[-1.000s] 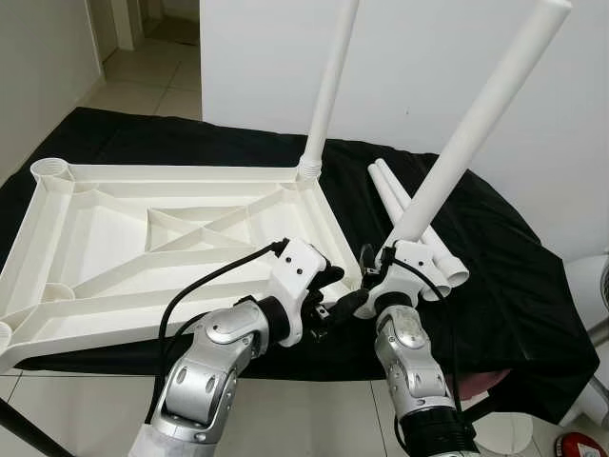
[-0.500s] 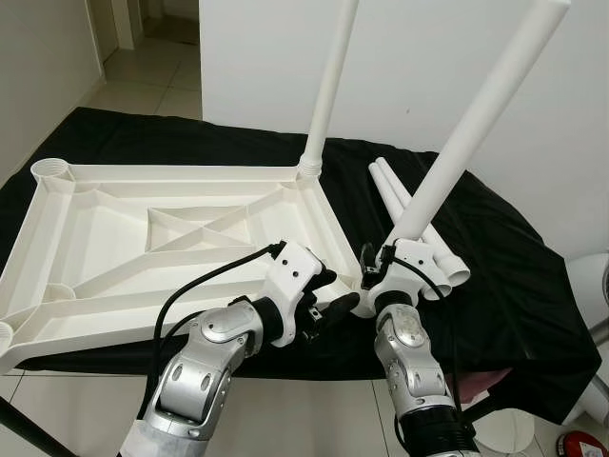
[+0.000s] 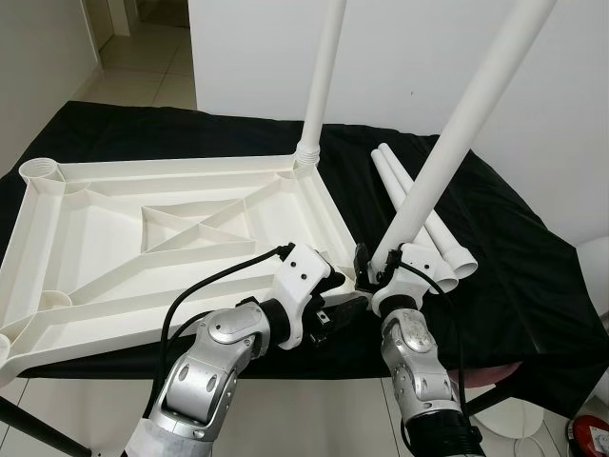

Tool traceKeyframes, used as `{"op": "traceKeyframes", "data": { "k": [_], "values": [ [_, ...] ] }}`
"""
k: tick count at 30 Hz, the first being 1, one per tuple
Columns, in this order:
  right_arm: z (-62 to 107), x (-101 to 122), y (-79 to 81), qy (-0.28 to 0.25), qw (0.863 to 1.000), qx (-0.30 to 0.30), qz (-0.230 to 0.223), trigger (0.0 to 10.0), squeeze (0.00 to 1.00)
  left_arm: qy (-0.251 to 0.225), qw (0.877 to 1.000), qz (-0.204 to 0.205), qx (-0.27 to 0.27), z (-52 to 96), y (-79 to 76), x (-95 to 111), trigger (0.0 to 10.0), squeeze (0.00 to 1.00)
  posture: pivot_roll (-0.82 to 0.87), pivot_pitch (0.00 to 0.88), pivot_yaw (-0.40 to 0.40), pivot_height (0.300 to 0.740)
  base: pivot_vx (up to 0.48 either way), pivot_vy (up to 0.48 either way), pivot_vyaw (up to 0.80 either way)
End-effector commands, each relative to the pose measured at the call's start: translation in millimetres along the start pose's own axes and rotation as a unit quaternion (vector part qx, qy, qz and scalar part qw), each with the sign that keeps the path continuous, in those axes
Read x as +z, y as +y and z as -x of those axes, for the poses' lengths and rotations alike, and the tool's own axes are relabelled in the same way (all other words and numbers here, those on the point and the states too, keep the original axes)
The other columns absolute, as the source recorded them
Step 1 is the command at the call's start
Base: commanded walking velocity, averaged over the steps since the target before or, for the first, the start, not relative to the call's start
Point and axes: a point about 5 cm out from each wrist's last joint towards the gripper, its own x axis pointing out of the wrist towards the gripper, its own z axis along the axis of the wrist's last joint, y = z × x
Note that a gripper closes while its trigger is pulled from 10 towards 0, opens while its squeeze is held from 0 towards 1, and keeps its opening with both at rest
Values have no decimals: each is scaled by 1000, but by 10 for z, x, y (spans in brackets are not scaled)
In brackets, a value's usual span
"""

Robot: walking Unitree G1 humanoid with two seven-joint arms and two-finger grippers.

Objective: Building children table

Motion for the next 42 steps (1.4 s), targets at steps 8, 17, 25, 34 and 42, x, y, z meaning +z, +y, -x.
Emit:
{"op": "traceKeyframes", "data": {
  "k": [8,17,25,34,42],
  "values": [
    [-29,98,-125,-9,994,109,19,10000,0,10,1000,-4,10,-30,-21,-49,10000,0,-2,0,-109,740,0,0,0],
    [-40,69,-335,15,975,207,85,10000,0,16,1000,-8,18,-36,9,-75,10000,0,-8,0,-105,740,0,0,0],
    [-115,65,-417,38,958,263,103,7412,0,15,1000,-9,15,-78,-13,-67,10000,0,-9,0,-104,740,0,0,0],
    [-203,79,-438,51,942,309,121,1373,0,14,1000,-12,15,-94,-18,-63,10000,0,-1,0,-109,740,0,0,0],
    [-220,6,-461,75,936,325,111,0,0,11,1000,-15,17,-101,-6,-42,10000,0,2,0,-110,740,0,0,0]
  ]
}}
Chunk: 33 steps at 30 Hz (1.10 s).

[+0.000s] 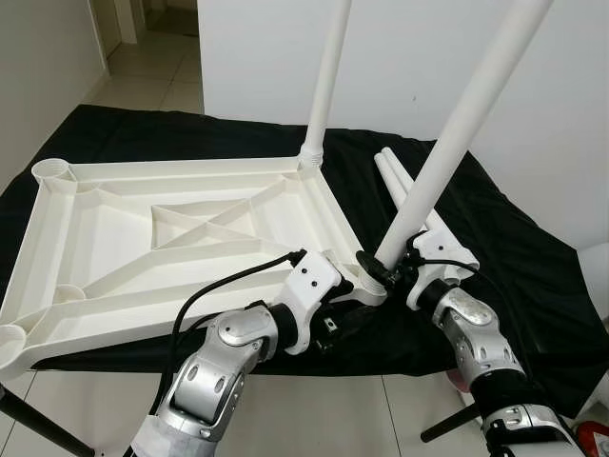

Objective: Building children table

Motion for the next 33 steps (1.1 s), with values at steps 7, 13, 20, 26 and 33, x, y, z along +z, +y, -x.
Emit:
{"op": "traceKeyframes", "data": {
  "k": [7,13,20,26,33],
  "values": [
    [62,-148,-2,35,999,-4,-10,10000,0,-4,999,-6,38,-15,33,23,10000,0,3,0,-109,740,0,0,0],
    [83,-246,22,39,996,-59,-45,10000,0,-4,999,-4,34,-14,25,21,10000,0,-1,0,-108,740,0,0,0],
    [21,-269,85,39,980,-184,-67,10000,0,1,999,-6,41,-1,49,-14,10000,0,4,0,-113,740,0,0,0],
    [-3,-247,157,38,966,-240,-85,10000,0,2,999,-7,51,26,99,-22,10000,0,5,0,-114,740,0,0,0],
    [-39,-175,385,38,943,-316,-102,10000,0,5,997,-13,70,61,216,-23,10000,0,7,0,-125,740,0,0,0]
  ]
}}
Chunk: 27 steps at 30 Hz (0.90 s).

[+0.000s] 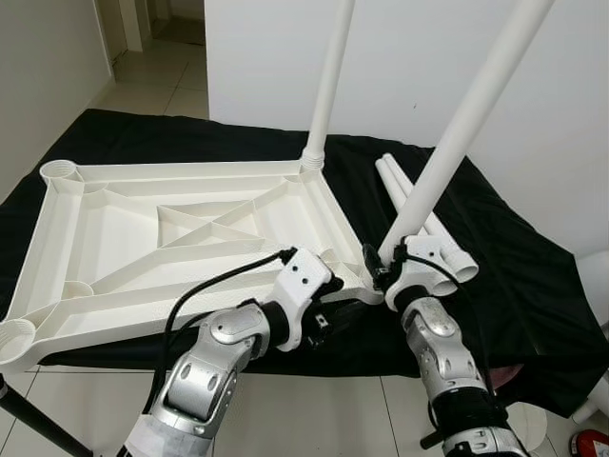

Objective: Building children table

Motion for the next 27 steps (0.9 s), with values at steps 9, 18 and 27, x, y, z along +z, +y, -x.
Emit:
{"op": "traceKeyframes", "data": {
  "k": [9,18,27],
  "values": [
    [206,-115,229,37,997,-65,-36,10000,0,-1,998,-14,61,24,176,23,10000,0,4,0,-132,740,0,0,0],
    [213,-69,195,37,996,-70,-27,10000,0,0,998,-19,68,63,236,16,10000,0,4,0,-134,740,0,0,0],
    [170,50,125,3,999,-34,-32,10000,1000,-6,997,-23,67,57,237,36,10000,0,5,0,-137,740,0,0,0]
  ]
}}
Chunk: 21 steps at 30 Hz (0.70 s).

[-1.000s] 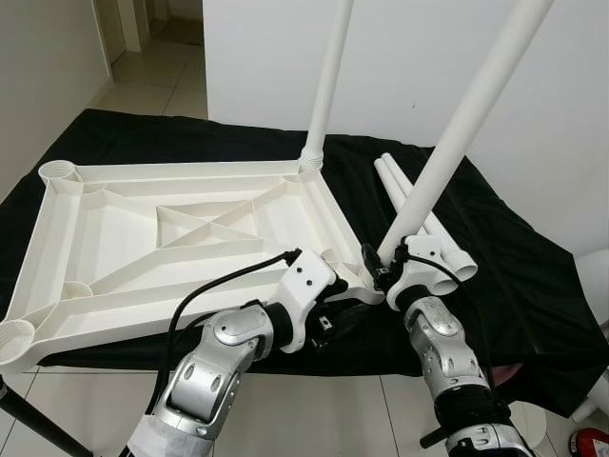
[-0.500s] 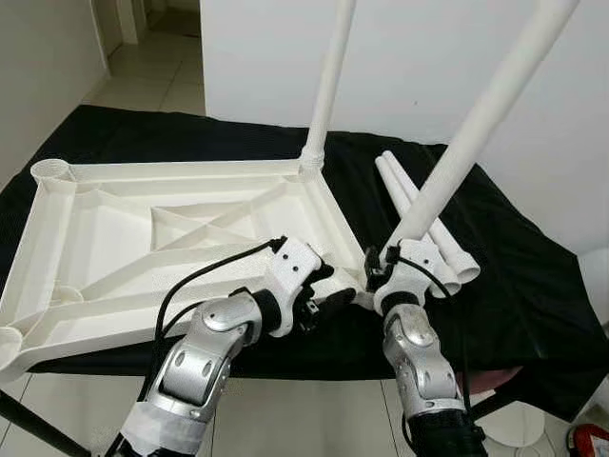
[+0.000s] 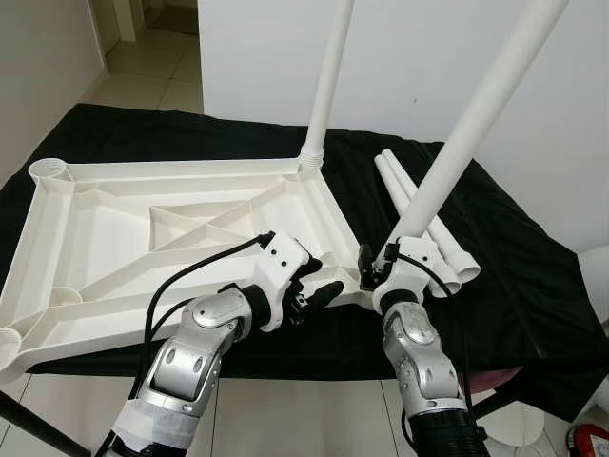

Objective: Building children table

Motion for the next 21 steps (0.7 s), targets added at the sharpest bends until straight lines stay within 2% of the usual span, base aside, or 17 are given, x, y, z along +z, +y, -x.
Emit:
{"op": "traceKeyframes", "data": {
  "k": [1,7,12,13,17,21],
  "values": [
    [-13,14,-45,-6,1000,9,-1,10000,1000,-3,1000,-2,28,-54,-18,8,10000,0,3,0,-136,740,0,0,0],
    [-103,79,-148,-13,999,42,18,10000,1000,-8,1000,7,6,-126,-168,-3,10000,0,4,0,-134,740,0,0,0],
    [-125,52,-221,-5,997,72,33,10000,1000,-9,1000,8,3,-140,-191,6,10000,0,6,0,-133,740,0,0,0],
    [-123,36,-241,-1,995,87,38,10000,0,-10,1000,9,2,-142,-190,11,10000,0,6,0,-133,740,0,0,0],
    [-123,-5,-315,9,991,126,54,10000,0,-11,1000,10,2,-148,-188,21,10000,0,3,0,-126,740,0,0,0],
    [-123,-5,-315,9,991,126,54,10000,0,-11,1000,10,2,-148,-188,21,10000,0,3,0,-126,740,0,0,0]
  ]
}}
